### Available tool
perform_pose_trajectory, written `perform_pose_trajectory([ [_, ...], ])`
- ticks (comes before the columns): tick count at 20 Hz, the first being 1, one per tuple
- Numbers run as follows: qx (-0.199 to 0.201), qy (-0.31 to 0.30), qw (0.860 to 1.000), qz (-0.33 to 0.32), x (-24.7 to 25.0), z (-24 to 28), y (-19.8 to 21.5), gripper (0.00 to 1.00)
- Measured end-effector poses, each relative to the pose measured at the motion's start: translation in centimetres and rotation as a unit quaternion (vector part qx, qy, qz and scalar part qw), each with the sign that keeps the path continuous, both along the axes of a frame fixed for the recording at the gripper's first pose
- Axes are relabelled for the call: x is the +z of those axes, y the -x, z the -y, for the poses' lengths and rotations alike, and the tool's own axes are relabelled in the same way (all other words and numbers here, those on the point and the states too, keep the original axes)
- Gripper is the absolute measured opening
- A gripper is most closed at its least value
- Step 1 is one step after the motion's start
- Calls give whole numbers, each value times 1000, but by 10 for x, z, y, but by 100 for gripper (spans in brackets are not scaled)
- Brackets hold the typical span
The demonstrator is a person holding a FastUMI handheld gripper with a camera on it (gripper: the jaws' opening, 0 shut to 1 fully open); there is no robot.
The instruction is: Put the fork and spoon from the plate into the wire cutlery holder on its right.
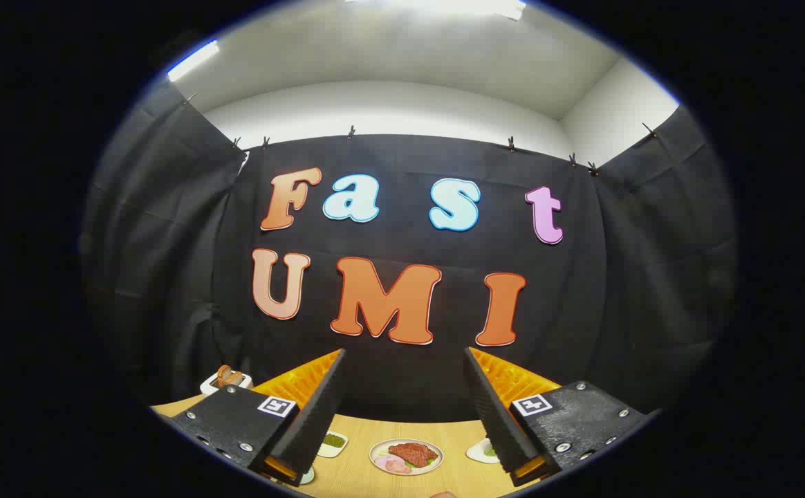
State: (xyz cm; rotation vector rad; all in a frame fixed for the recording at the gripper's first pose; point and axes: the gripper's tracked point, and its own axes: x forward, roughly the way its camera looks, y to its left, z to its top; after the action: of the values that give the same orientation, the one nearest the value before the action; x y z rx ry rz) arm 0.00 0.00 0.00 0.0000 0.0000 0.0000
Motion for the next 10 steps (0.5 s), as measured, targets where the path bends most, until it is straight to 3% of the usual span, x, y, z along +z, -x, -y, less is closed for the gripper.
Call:
perform_pose_trajectory([
  [10, 11, -21, 1000, -9, -5, -16, 0, 98],
])
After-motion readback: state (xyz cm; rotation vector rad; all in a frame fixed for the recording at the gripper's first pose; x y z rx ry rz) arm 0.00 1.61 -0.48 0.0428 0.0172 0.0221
